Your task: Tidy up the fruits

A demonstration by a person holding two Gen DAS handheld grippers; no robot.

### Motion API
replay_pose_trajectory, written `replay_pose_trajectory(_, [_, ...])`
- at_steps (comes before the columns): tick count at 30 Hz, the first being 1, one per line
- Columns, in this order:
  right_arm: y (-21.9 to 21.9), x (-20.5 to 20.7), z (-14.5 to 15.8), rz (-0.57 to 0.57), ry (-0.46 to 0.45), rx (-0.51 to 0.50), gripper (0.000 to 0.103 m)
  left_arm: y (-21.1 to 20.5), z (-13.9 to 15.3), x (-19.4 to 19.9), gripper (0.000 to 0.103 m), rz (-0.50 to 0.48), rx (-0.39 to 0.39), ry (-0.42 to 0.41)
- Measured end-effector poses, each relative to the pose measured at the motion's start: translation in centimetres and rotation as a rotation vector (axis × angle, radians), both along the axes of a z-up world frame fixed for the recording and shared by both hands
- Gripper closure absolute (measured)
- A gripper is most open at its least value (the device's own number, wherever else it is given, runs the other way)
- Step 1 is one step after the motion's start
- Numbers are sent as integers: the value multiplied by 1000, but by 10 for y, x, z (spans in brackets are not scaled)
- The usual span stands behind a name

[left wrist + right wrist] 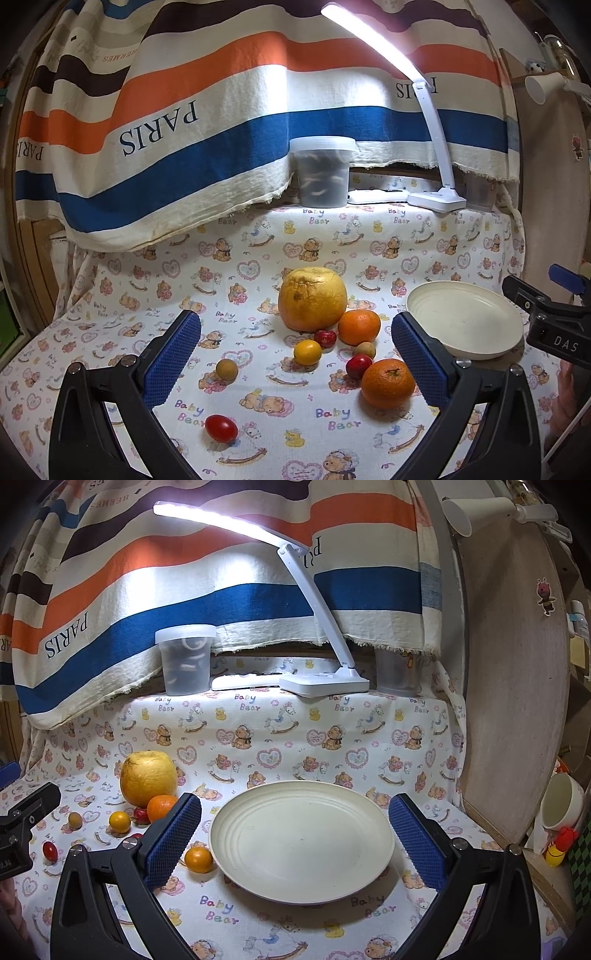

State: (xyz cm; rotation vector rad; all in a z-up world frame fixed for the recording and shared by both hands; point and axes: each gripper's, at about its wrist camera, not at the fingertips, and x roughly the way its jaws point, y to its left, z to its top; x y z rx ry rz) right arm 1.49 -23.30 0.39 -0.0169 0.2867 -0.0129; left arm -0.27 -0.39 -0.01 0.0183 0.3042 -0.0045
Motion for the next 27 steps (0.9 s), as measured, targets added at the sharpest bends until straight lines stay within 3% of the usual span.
replay_pose_trajectory(18, [-3, 4, -3, 17, 37, 16, 1, -4, -6, 7, 0, -73, -9, 52])
replay_pose_trajectory(23, [-3, 4, -3, 16, 38, 19, 1, 2, -5, 9, 0, -88, -52, 95])
replay_pose_trajectory(27, [-3, 5, -4, 22, 48, 25, 1, 10, 3, 4, 0, -73, -76, 70])
